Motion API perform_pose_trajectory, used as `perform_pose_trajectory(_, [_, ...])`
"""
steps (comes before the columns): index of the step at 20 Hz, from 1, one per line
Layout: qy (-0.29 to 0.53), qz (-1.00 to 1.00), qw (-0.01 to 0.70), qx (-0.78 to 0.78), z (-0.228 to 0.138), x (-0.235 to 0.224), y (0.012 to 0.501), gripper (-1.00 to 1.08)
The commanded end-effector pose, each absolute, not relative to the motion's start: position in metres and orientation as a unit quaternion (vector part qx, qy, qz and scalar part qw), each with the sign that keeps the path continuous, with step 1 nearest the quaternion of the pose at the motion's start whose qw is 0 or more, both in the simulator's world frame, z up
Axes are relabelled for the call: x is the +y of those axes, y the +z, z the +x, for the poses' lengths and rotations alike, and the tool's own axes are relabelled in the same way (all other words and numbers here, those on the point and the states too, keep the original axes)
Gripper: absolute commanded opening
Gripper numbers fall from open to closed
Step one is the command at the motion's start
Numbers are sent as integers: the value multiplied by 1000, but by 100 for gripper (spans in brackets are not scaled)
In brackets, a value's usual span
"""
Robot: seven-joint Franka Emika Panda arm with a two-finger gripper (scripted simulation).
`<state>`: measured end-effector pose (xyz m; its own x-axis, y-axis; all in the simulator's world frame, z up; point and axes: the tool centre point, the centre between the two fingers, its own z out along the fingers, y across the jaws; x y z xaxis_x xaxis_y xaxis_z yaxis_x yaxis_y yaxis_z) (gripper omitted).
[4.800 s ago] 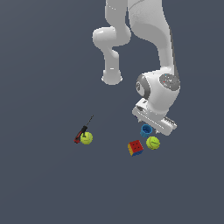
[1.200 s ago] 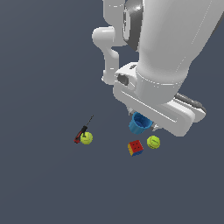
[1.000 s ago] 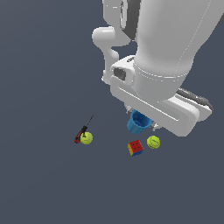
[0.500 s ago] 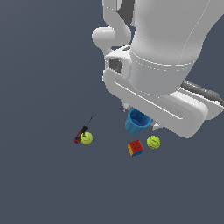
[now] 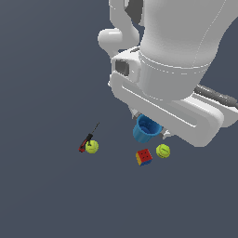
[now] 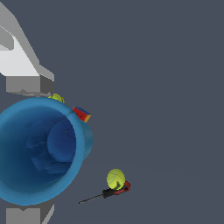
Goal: Pick up a designated object from a clutter of objects.
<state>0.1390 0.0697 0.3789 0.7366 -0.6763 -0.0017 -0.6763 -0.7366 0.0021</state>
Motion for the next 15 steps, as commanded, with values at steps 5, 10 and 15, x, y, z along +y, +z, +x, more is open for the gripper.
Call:
perform_pose_trajectory(5, [0,932,0,-363,144,76,391,-100])
perform_pose_trajectory(10, [0,932,0,-363,147,80,399,-100])
perform_pose_trajectory(15, [0,932,0,-363,149,81,402,-100])
